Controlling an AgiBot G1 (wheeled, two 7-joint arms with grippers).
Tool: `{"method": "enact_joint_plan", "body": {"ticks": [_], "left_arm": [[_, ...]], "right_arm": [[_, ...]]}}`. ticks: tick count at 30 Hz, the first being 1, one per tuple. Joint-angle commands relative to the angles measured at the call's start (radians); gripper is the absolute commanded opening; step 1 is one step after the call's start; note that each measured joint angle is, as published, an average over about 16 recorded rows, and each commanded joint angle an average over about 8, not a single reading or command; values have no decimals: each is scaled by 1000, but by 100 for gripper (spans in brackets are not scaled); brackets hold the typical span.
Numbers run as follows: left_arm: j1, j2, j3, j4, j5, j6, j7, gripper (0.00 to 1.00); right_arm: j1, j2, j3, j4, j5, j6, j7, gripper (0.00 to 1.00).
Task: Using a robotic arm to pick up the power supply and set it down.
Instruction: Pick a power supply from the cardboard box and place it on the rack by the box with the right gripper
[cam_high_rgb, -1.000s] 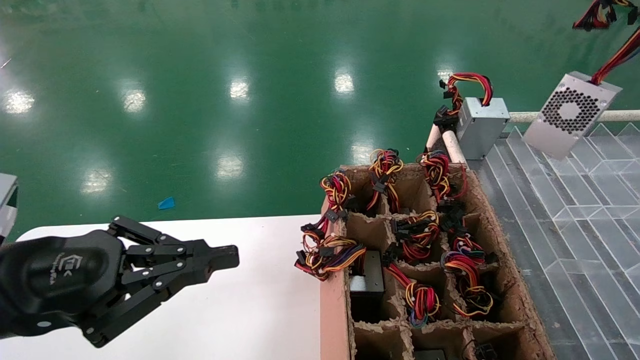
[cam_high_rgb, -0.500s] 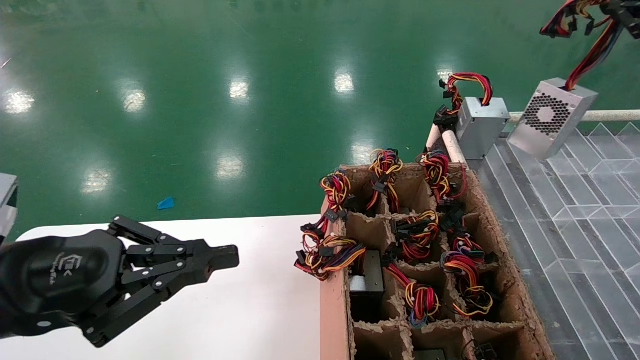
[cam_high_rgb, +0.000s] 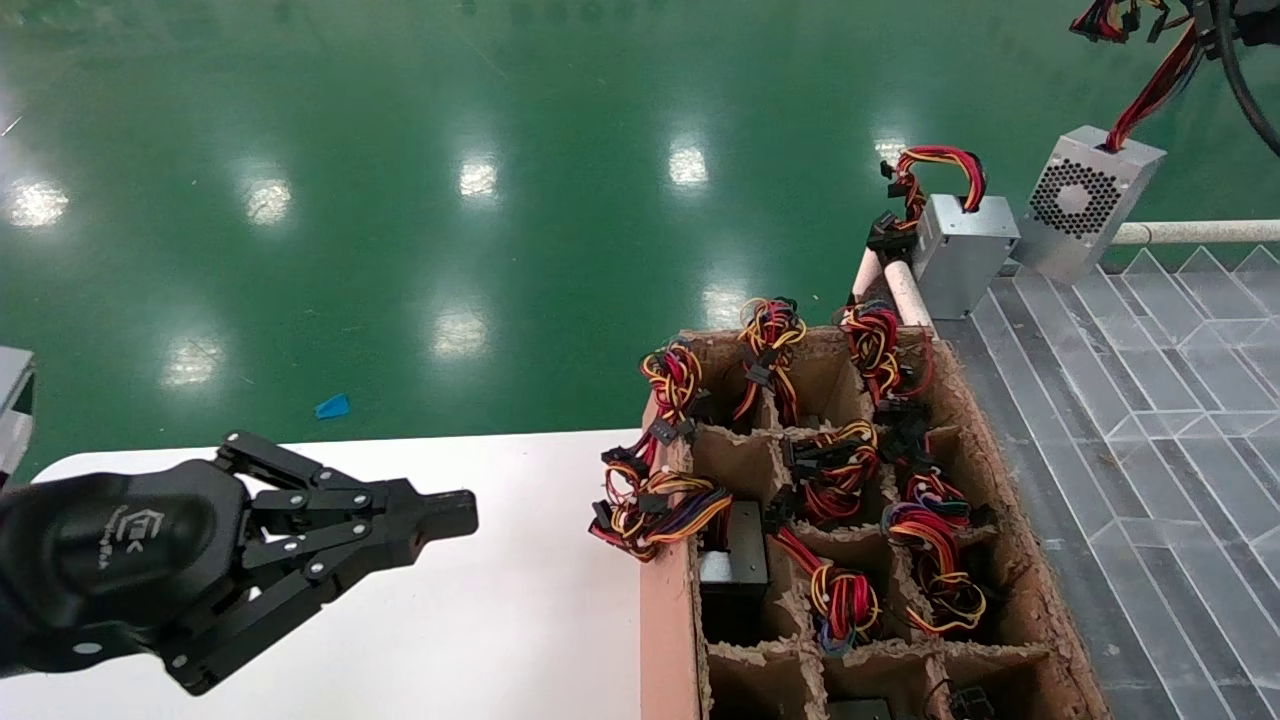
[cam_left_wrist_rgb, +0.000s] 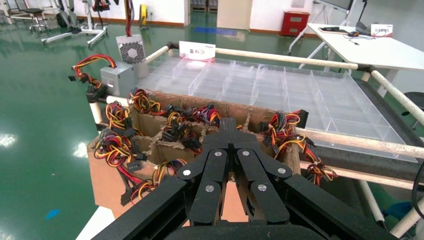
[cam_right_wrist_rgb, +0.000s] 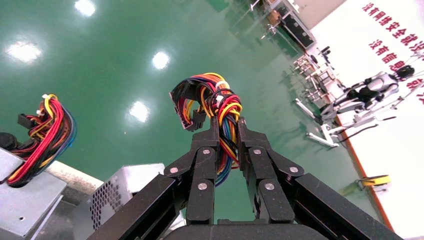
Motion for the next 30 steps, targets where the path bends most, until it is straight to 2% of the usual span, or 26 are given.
{"method": "enact_joint_plan", "body": {"ticks": [1,17,30], "left_arm": [[0,0,0,0,0,0,0,0],[0,0,0,0,0,0,0,0],[0,0,0,0,0,0,0,0]], "right_arm": [[-7,-6,3,-1,4,16,-5,0],[-39,-57,22,-2,31,12,-17,0],[-69,-64,28,-16,40,8,-30,0]]}}
